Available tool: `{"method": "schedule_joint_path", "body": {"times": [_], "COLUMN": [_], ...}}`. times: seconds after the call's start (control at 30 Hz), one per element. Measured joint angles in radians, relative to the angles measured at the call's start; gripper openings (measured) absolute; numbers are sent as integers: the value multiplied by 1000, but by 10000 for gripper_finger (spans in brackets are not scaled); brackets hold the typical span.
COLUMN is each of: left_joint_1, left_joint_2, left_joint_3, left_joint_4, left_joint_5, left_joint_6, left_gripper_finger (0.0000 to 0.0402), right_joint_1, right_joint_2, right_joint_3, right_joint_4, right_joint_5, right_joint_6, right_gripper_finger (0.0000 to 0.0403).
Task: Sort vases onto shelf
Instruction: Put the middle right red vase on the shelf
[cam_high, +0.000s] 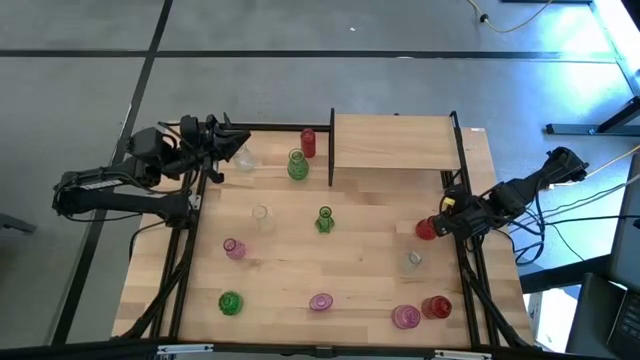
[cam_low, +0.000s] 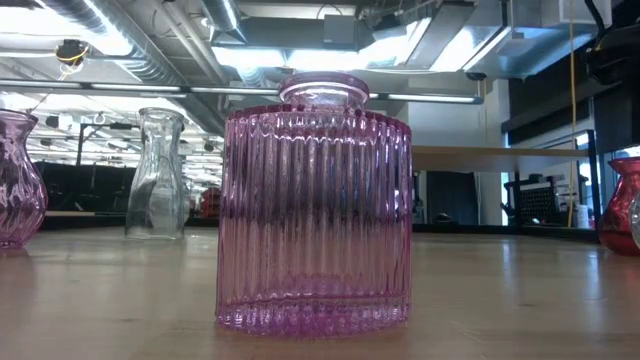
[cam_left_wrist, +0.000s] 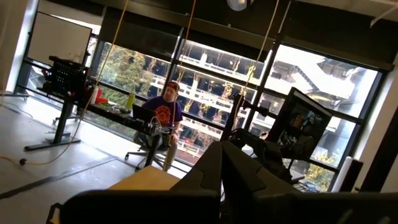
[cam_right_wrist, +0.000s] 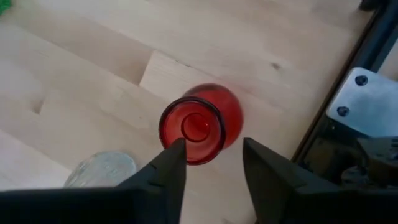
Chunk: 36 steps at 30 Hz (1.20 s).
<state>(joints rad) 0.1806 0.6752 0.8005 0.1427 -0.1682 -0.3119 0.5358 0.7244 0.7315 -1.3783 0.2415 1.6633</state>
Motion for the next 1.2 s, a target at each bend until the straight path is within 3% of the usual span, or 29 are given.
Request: {"method": "schedule_joint_path", "body": {"times": [0.17, 0.57, 0.87, 1.2], "left_joint_1": [0, 0, 0, 0], "left_joint_2": [12, 33, 32, 33], "left_joint_3": [0, -1, 0, 0], "left_joint_4": [1, -2, 3, 3], "left_joint_5": [-1, 6, 6, 7], "left_joint_6": [0, -1, -2, -19], "left_gripper_finger": [0, 0, 0, 0], "right_joint_1": [0, 0, -2, 0], "right_joint_2": [0, 77, 94, 117], "right_joint_3": [0, 2, 7, 9], "right_joint_4": [-1, -9, -17, 149], "right_joint_5": [-7, -26, -23, -43], "right_joint_6": [38, 145, 218, 244], "right_gripper_finger": [117, 159, 163, 163]}}
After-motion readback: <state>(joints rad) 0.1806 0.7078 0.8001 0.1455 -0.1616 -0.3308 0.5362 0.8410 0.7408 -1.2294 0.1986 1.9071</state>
